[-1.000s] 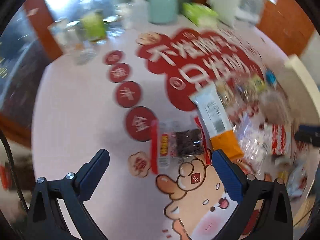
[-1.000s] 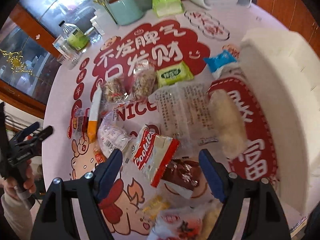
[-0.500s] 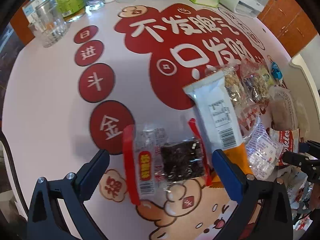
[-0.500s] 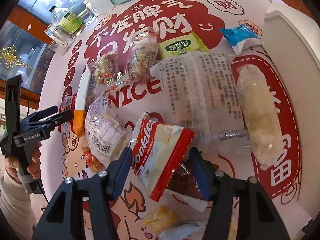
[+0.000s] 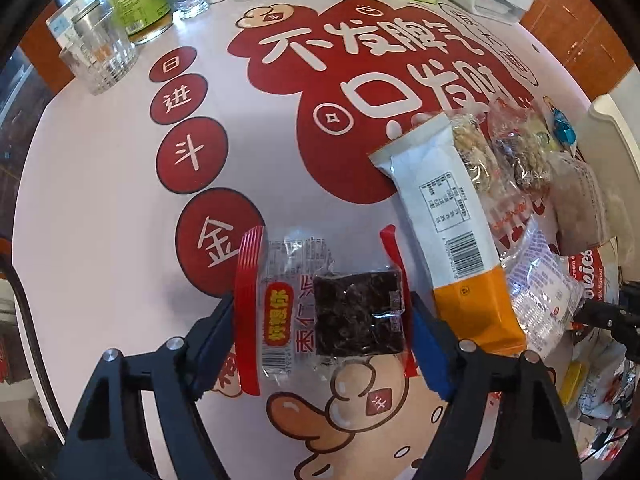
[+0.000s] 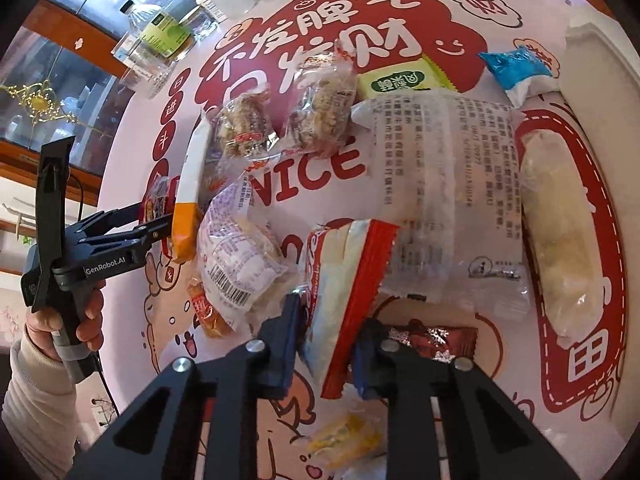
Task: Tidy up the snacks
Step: 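Grasp the red-edged brown packet with the left tool while the right grasps the Cookies packet, then carry both packets over the white bin and open both tools to drop them, then withdraw both open tools from the bin back toward the snack pile, then grasp the yellow crumbly snack bag with the right tool while the left grasps the white-red bag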
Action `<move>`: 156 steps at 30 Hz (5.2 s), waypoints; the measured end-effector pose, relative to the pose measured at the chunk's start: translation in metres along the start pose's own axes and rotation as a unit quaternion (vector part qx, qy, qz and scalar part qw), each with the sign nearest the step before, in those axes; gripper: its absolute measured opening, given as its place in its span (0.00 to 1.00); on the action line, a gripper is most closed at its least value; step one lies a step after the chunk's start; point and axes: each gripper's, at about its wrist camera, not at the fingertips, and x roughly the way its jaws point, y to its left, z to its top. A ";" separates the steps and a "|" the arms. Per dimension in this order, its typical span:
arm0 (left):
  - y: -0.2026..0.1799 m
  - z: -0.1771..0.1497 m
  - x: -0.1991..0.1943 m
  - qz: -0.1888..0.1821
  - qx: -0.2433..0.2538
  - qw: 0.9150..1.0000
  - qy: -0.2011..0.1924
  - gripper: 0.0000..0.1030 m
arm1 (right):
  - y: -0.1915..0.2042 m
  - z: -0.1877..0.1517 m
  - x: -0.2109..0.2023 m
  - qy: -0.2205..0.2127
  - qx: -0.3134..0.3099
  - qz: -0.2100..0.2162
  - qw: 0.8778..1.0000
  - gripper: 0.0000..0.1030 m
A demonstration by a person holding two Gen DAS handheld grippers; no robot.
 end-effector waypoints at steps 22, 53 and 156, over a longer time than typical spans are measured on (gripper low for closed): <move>-0.023 -0.023 -0.043 0.024 -0.032 0.998 -0.057 0.22 | 0.006 -0.028 -0.048 -0.055 -0.031 0.000 0.998 0.12; -0.281 -0.060 -0.262 -0.108 0.027 0.957 -0.268 0.22 | -0.076 -0.083 -0.252 -0.209 -0.074 0.027 0.975 0.12; -0.286 -0.133 -0.221 0.088 -0.154 0.965 -0.194 0.88 | -0.116 -0.095 -0.262 -0.217 -0.160 -0.060 0.961 0.55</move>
